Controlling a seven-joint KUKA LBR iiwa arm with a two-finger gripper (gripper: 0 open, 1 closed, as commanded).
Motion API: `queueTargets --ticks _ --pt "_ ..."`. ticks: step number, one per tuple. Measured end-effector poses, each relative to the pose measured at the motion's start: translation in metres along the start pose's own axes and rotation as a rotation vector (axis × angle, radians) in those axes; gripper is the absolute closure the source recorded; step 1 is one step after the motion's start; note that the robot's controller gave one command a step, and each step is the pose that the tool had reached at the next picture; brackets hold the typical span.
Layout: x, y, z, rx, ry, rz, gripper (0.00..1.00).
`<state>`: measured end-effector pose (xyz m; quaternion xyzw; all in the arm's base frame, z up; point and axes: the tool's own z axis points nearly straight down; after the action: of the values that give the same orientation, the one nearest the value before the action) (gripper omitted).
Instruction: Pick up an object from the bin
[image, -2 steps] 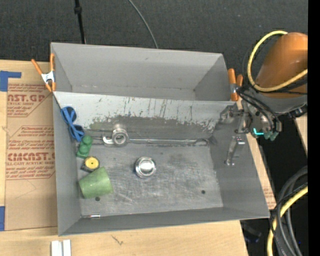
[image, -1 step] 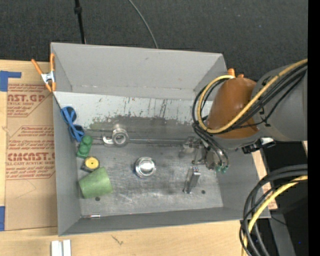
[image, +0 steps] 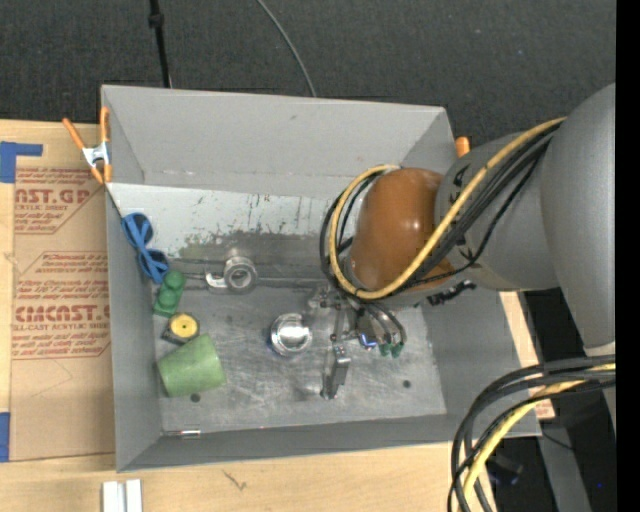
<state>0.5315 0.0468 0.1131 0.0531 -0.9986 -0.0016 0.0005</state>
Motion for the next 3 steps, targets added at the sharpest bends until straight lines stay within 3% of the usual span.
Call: queueTargets --ticks 1,2,3 --pt "-0.047 0.025 0.040 0.005 -0.017 -0.351 0.00" --pt "0.002 0.077 0.041 0.003 -0.011 -0.487 0.00" --pt "-0.001 0.077 0.039 0.002 -0.020 -0.485 1.00"
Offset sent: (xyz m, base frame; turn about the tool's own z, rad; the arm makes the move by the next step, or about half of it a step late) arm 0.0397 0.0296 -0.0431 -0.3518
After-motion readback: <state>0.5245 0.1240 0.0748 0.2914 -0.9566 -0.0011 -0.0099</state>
